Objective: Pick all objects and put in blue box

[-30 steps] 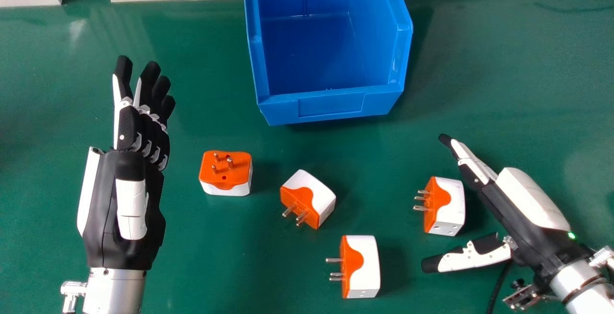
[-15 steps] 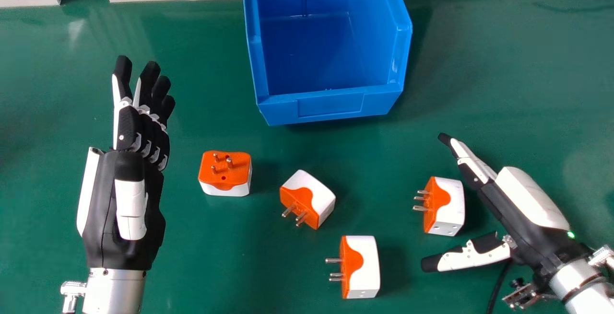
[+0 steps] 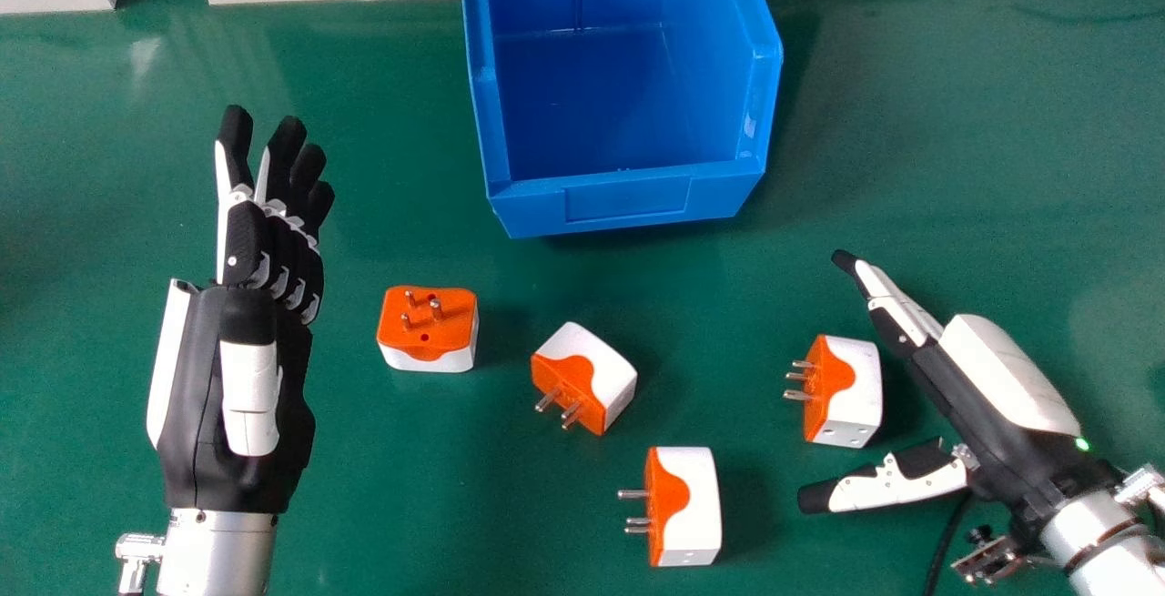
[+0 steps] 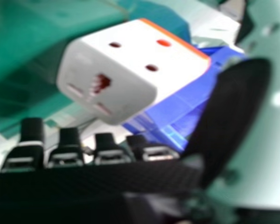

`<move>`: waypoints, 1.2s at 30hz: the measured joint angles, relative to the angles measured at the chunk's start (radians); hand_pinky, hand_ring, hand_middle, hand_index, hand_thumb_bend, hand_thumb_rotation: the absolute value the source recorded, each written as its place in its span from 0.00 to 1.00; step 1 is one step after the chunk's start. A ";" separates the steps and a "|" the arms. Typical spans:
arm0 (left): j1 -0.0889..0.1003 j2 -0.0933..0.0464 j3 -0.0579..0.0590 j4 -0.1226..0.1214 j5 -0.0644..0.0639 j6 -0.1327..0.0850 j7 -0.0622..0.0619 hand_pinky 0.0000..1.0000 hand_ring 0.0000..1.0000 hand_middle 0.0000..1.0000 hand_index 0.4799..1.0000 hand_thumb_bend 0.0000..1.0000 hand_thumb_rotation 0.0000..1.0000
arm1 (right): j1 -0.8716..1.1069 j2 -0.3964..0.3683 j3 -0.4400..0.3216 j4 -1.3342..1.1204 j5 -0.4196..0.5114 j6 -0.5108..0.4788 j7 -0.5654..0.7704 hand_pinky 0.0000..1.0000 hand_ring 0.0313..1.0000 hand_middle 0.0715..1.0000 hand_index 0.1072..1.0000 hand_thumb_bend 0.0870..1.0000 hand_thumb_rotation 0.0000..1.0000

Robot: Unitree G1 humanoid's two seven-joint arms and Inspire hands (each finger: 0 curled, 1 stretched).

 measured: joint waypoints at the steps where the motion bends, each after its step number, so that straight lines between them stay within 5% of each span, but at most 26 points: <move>1: 0.000 0.000 0.000 0.000 0.000 0.000 -0.001 1.00 1.00 1.00 1.00 0.94 0.95 | 0.000 0.000 0.000 0.000 0.000 0.000 0.000 0.86 0.97 1.00 1.00 1.00 0.38; 18: 0.001 0.000 0.001 0.000 0.000 0.000 -0.008 1.00 0.99 1.00 1.00 0.94 0.95 | -0.050 0.006 0.040 0.014 -0.004 0.037 -0.021 0.84 0.97 1.00 1.00 1.00 0.39; 36: 0.010 -0.002 0.001 -0.006 0.000 0.001 0.006 1.00 0.99 1.00 1.00 0.94 0.95 | -0.065 0.006 0.057 0.018 -0.022 0.037 -0.037 0.84 0.96 1.00 1.00 1.00 0.39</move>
